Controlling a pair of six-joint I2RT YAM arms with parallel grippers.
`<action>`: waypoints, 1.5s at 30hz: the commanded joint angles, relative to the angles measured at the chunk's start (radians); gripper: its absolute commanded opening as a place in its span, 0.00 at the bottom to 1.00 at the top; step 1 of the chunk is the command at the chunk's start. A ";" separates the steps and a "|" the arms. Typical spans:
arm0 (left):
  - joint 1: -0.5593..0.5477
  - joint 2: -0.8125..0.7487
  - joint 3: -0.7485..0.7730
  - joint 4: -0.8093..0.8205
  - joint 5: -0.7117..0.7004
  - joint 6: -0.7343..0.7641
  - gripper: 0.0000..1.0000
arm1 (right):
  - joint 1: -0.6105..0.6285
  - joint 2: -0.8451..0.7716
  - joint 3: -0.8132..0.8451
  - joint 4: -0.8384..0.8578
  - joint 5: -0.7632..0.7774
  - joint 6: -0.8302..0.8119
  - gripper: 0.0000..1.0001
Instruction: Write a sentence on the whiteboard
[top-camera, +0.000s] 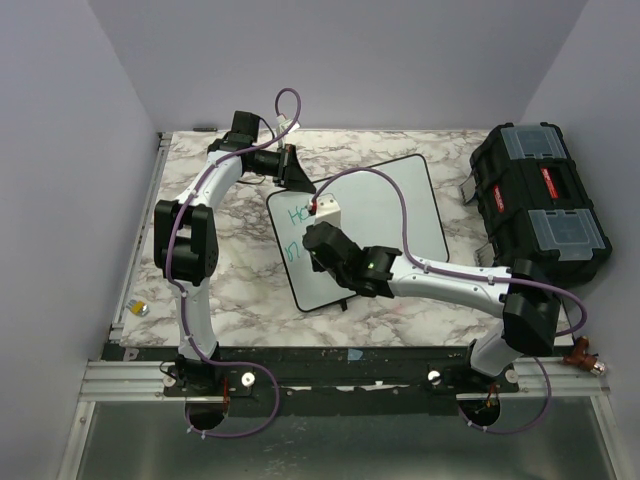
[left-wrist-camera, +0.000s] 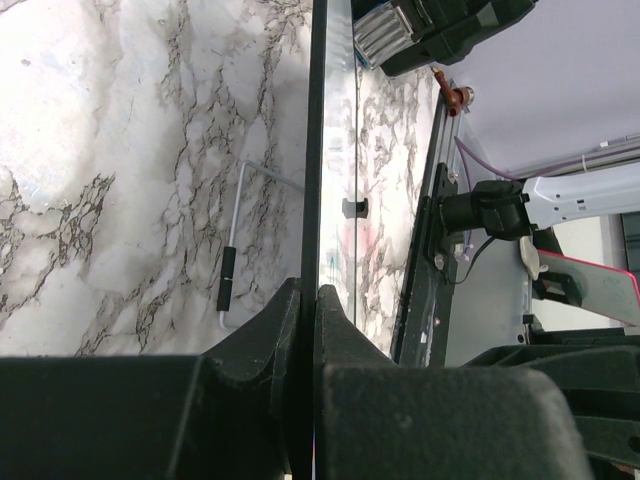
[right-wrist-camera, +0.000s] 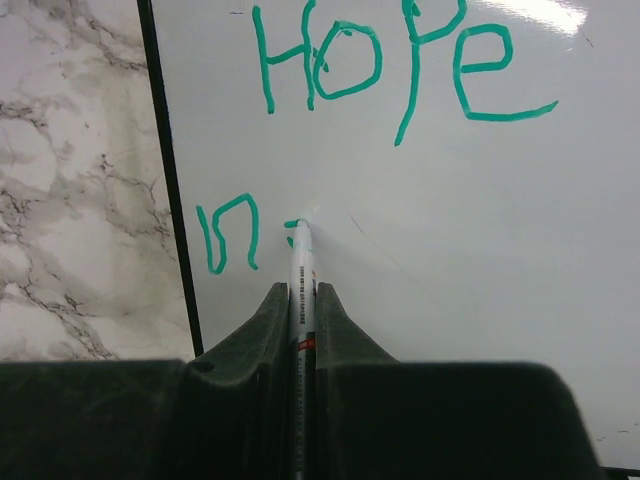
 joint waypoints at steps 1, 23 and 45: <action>0.004 -0.031 0.013 0.048 -0.072 0.048 0.00 | -0.005 -0.002 0.012 -0.036 0.086 0.003 0.01; 0.004 -0.034 0.013 0.048 -0.072 0.048 0.00 | -0.004 0.013 0.009 0.021 -0.058 -0.010 0.01; 0.004 -0.032 0.011 0.046 -0.073 0.048 0.00 | -0.005 -0.052 -0.067 -0.049 0.021 0.028 0.01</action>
